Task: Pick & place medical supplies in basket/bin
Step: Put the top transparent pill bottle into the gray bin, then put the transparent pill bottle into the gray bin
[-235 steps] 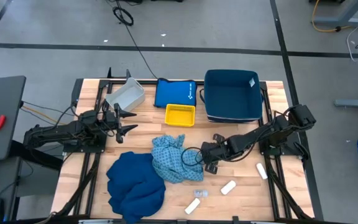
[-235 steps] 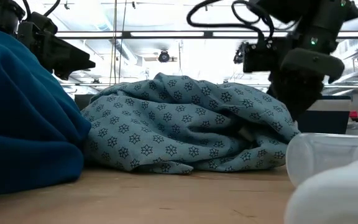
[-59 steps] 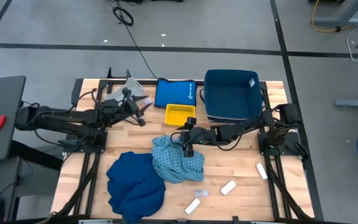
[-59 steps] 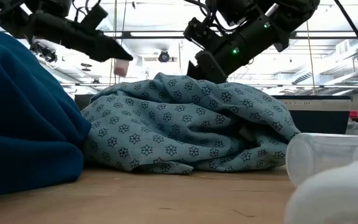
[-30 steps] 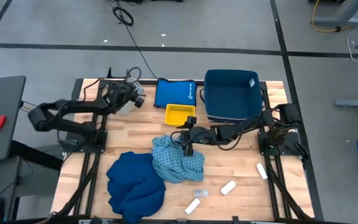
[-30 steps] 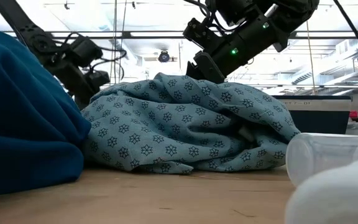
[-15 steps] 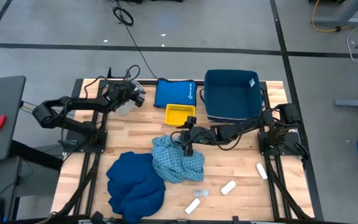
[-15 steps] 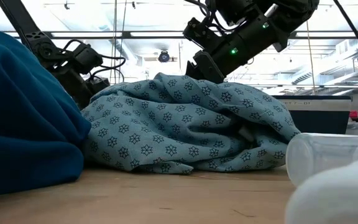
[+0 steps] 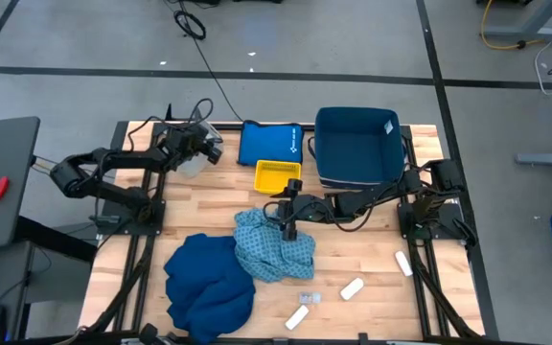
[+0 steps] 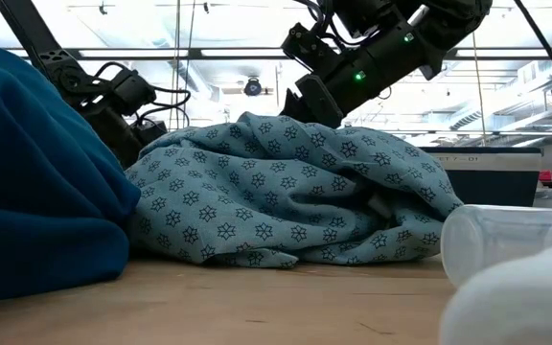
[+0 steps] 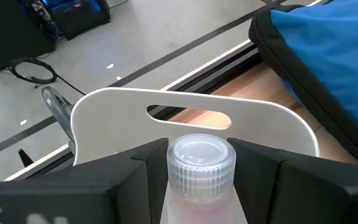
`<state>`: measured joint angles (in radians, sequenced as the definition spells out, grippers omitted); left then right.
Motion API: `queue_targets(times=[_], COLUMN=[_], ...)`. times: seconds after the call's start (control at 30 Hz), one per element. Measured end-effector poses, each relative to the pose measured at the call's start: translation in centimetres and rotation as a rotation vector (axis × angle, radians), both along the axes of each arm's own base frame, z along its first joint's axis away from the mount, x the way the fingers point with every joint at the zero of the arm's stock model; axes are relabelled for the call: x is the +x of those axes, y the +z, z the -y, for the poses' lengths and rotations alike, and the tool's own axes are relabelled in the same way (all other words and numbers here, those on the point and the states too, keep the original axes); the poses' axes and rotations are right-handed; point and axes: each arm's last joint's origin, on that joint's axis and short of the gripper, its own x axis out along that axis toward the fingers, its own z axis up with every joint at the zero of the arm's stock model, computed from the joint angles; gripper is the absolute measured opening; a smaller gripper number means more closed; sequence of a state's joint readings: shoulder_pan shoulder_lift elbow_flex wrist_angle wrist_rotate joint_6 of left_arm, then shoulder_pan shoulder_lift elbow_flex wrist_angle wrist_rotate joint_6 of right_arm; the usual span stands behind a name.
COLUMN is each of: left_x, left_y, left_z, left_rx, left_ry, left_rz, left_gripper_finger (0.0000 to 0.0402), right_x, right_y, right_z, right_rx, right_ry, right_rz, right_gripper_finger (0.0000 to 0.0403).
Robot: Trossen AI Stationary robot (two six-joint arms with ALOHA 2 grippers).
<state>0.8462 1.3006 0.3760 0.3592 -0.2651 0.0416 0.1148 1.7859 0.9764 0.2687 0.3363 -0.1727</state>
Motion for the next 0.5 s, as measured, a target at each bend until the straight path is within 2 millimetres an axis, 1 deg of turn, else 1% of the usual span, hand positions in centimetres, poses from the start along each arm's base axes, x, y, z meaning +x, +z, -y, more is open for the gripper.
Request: queue_targets(times=[0.23,0.4,0.5], left_x=[-0.02,-0.02,0.02], left_y=[-0.05,-0.09,-0.11], left_z=[0.00,0.02,0.06], left_rx=[-0.005,-0.012,-0.016], left_ry=[0.004,-0.004,-0.010], left_rz=[0.003,0.007,0.012], left_gripper_finger=[0.0149,0.0224,0.0243], right_x=[0.00,0.00,0.00], right_y=[0.00,0.00,0.00], right_z=[0.00,-0.01,-0.01], right_rx=[0.000,0.001,0.002], right_ry=[0.000,0.002,0.003], right_rz=[0.000,0.000,0.000], right_gripper_finger=[0.0309,0.0309,0.0309])
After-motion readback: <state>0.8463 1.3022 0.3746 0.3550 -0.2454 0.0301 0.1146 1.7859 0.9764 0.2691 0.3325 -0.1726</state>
